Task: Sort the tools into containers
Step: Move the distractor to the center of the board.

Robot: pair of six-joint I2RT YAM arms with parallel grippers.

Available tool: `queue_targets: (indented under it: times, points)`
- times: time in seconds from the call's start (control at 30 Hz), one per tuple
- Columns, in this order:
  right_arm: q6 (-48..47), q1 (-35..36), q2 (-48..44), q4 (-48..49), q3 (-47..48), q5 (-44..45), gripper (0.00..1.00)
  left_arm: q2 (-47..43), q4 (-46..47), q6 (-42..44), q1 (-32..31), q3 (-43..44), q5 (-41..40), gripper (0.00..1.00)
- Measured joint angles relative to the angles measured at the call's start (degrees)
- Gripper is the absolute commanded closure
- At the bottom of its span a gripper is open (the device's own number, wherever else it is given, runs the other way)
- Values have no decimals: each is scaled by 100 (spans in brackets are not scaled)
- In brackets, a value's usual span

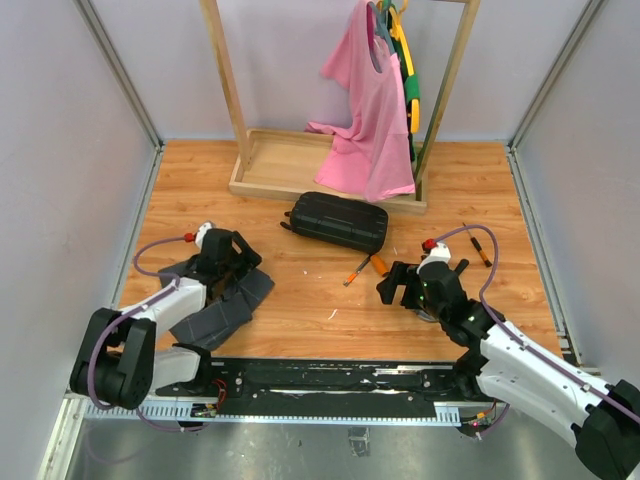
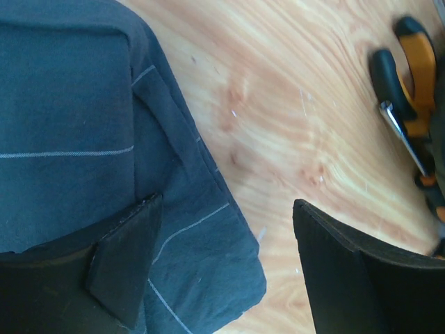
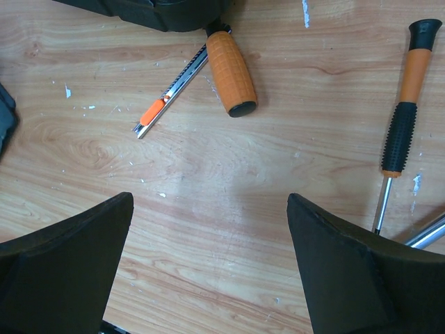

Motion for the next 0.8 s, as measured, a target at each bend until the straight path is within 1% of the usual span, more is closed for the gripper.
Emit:
queue_targets:
  times: [0.17,0.47,0.63,0.8]
  points:
    - [0,0,-17,-35,0,-9,6,463,103,118,549,321,22,19]
    - [-4,0,-328,-269,9,-37,6,1707,343,415,1123,1360,2,19]
    - [-11,0,-632,-481,20,33,6,1840,275,686,1156,1738,15,18]
    - [-57,0,-708,-608,22,146,5,1663,275,909,1161,2020,221,17]
